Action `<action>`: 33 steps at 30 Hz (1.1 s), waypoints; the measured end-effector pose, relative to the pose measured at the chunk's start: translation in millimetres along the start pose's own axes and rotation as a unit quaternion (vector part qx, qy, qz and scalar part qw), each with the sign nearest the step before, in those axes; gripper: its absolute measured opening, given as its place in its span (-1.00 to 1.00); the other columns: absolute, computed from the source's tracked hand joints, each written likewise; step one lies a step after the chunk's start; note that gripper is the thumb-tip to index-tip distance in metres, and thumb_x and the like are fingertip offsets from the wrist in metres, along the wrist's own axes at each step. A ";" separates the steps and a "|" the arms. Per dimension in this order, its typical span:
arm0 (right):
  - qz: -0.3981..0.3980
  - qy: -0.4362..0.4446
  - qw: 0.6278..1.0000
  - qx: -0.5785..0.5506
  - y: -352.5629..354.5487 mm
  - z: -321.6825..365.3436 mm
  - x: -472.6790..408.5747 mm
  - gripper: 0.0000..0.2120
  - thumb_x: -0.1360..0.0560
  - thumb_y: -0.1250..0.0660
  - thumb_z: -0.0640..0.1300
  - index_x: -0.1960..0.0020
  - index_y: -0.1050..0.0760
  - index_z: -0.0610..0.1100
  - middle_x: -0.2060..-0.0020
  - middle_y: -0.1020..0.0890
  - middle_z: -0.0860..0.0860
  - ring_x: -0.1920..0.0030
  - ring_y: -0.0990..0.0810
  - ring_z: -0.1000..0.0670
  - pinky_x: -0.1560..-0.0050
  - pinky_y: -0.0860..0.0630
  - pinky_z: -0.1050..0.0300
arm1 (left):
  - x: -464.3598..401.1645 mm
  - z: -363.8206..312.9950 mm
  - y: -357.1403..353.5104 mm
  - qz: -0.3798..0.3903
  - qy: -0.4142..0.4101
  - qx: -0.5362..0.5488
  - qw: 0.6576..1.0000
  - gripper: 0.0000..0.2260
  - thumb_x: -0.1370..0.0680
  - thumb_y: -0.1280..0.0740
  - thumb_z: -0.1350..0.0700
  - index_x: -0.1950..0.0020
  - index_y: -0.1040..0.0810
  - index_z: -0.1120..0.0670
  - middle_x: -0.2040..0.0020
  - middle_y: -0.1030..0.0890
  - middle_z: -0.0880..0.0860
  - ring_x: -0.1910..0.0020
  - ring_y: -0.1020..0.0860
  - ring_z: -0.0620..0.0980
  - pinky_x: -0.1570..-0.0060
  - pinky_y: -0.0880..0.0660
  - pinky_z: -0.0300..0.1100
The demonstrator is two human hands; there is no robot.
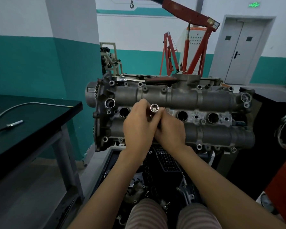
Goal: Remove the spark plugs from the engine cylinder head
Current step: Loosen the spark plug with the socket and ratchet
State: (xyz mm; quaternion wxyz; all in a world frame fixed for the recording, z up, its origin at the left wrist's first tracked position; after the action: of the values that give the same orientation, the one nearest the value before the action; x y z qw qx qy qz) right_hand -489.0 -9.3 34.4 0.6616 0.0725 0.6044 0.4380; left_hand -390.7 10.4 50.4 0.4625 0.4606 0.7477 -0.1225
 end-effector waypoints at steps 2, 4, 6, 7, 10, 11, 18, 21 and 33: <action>-0.011 -0.013 1.000 -0.014 2.0 0.3 -1.6 -0.74 -0.47 -0.25 -0.05 -0.13 -0.41 -0.10 0.15 -0.63 -0.04 0.17 -0.60 -0.12 0.24 -0.39 0.06 | 4.6 3.1 -5.4 0.033 -0.013 0.047 0.998 -0.90 -0.54 -0.33 0.10 0.04 -0.45 -0.08 0.12 -0.47 -0.25 0.12 -0.45 -0.32 0.10 -0.36 -0.48; -0.022 -0.047 0.998 -0.040 2.8 -1.1 -4.2 -0.71 -0.47 -0.26 -0.04 -0.15 -0.37 -0.08 0.14 -0.63 -0.03 0.15 -0.60 -0.11 0.24 -0.37 0.07 | 8.5 5.3 -7.0 0.053 -0.043 0.061 0.996 -0.75 -0.57 -0.27 0.19 -0.24 -0.50 0.05 -0.02 -0.50 -0.21 0.00 -0.49 -0.27 -0.02 -0.40 -0.39; -0.027 -0.076 0.996 -0.048 1.6 -4.3 -6.8 -0.78 -0.47 -0.26 -0.01 -0.03 -0.33 -0.08 0.20 -0.61 -0.04 0.19 -0.59 -0.12 0.28 -0.38 0.06 | 8.6 7.5 -6.1 0.064 -0.068 0.043 0.995 -0.73 -0.57 -0.25 0.19 -0.27 -0.50 0.07 0.06 -0.56 -0.15 0.11 -0.52 -0.19 0.09 -0.47 -0.28; -0.029 -0.081 0.995 -0.041 0.9 -5.5 -7.2 -0.81 -0.47 -0.25 -0.01 0.05 -0.29 -0.07 0.24 -0.59 -0.03 0.23 -0.58 -0.12 0.32 -0.35 0.07 | 7.5 9.4 -5.5 0.065 -0.065 0.037 0.995 -0.77 -0.56 -0.27 0.16 -0.21 -0.54 0.05 0.10 -0.60 -0.13 0.18 -0.54 -0.17 0.15 -0.51 -0.19; -0.028 -0.077 0.996 -0.029 -0.4 -6.3 -7.6 -0.81 -0.47 -0.24 -0.05 0.16 -0.21 -0.03 0.37 -0.48 0.05 0.31 -0.53 -0.10 0.41 -0.17 0.12 | 3.4 17.7 -2.5 0.043 -0.037 0.038 0.998 -0.89 -0.53 -0.35 0.05 -0.02 -0.57 0.02 0.18 -0.64 -0.10 0.23 -0.57 -0.16 0.25 -0.53 -0.06; -0.027 -0.073 0.997 -0.028 -0.9 -6.5 -7.5 -0.81 -0.47 -0.24 -0.06 0.17 -0.20 -0.03 0.39 -0.44 0.07 0.32 -0.52 -0.10 0.41 -0.16 0.12 | 2.7 18.0 -2.1 0.033 -0.032 0.036 0.998 -0.90 -0.52 -0.36 0.03 0.03 -0.57 0.02 0.21 -0.63 -0.11 0.25 -0.57 -0.16 0.27 -0.52 -0.09; -0.014 -0.055 0.995 -0.080 1.4 -5.9 -5.9 -0.96 -0.47 -0.26 -0.13 0.08 -0.42 -0.04 0.38 -0.55 0.06 0.32 -0.55 -0.06 0.33 -0.44 0.05 | 7.0 15.0 -7.8 0.035 -0.029 -0.034 0.998 -0.84 -0.55 -0.26 -0.04 0.02 -0.50 0.03 0.15 -0.54 -0.09 0.21 -0.47 -0.16 0.30 -0.41 -0.27; 0.010 -0.053 0.994 -0.094 0.3 -6.0 -5.4 -0.88 -0.45 -0.26 -0.08 0.02 -0.43 -0.04 0.41 -0.51 0.07 0.32 -0.54 -0.05 0.30 -0.45 0.02 | 12.0 13.9 -8.2 0.059 -0.053 0.021 0.997 -0.75 -0.58 -0.25 0.15 -0.26 -0.49 0.09 -0.02 -0.53 -0.06 0.04 -0.46 -0.23 0.04 -0.42 -0.40; 0.088 -0.095 0.981 -0.145 -4.2 -13.9 -11.8 -0.69 -0.40 -0.33 -0.12 -0.09 -0.33 -0.05 0.21 -0.53 0.08 0.19 -0.49 0.00 0.23 -0.36 0.10 | 2.0 10.2 -5.5 0.019 -0.033 0.008 0.999 -0.79 -0.53 -0.36 0.10 0.22 -0.40 0.14 0.30 -0.33 -0.07 0.35 -0.32 -0.14 0.34 -0.27 -0.43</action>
State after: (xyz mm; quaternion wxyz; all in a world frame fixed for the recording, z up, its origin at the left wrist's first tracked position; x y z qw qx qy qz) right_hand -497.6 -25.7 36.8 0.6782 0.0703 0.4602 0.5685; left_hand -389.5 2.3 41.9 0.4858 0.4736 0.7222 -0.1348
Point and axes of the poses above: each hand's wrist, its own x-axis away from the middle knuckle, its own y-axis out of the back of the hand, z = x × y, the point moved 6 cm from there along -x, towards the middle knuckle
